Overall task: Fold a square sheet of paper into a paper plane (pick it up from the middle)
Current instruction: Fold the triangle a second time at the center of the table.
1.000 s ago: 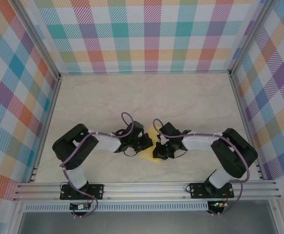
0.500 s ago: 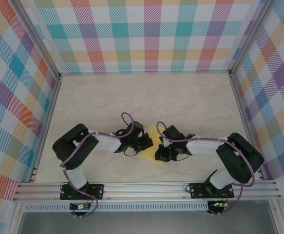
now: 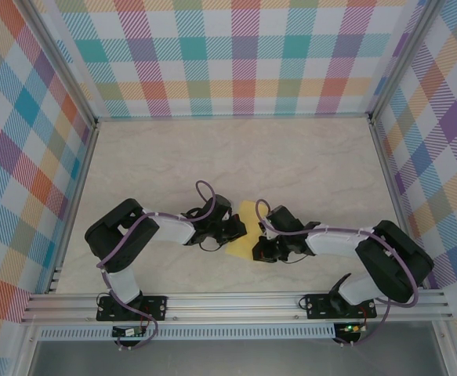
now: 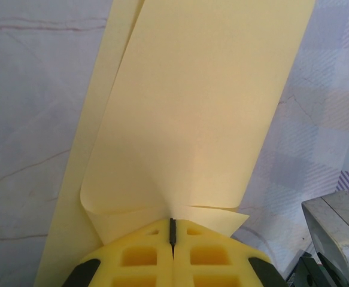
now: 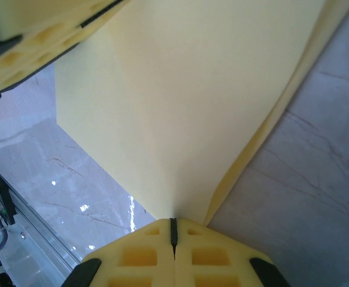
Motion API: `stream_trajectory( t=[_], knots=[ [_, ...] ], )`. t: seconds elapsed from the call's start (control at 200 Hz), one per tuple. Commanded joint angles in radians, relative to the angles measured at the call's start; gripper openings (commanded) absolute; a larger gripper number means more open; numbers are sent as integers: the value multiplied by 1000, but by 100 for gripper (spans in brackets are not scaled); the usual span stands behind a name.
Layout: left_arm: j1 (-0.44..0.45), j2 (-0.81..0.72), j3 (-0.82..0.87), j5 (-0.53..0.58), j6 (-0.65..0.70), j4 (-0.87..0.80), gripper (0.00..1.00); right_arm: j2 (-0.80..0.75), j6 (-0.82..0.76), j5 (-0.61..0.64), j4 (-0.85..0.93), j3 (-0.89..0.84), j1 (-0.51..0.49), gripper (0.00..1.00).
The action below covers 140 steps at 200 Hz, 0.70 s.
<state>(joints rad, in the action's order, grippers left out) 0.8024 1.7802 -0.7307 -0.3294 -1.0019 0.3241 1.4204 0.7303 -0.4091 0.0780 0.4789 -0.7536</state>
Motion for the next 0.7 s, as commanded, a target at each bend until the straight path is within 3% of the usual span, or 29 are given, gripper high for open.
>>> stream_trajectory(
  t=[0.0,0.215,0.465,0.695],
  knots=[
    [4,67,27,61,14,-141,0,-3,-32,-32,127,-52,-7,4],
    [3,67,24,55,20,-140,0,-39,6,-47,97,-83,-8,5],
    [5,58,18,45,40,-148,0,-252,30,36,155,4,-6,6],
    [9,60,-1,39,42,-154,0,-100,82,6,23,69,-6,6]
  ],
)
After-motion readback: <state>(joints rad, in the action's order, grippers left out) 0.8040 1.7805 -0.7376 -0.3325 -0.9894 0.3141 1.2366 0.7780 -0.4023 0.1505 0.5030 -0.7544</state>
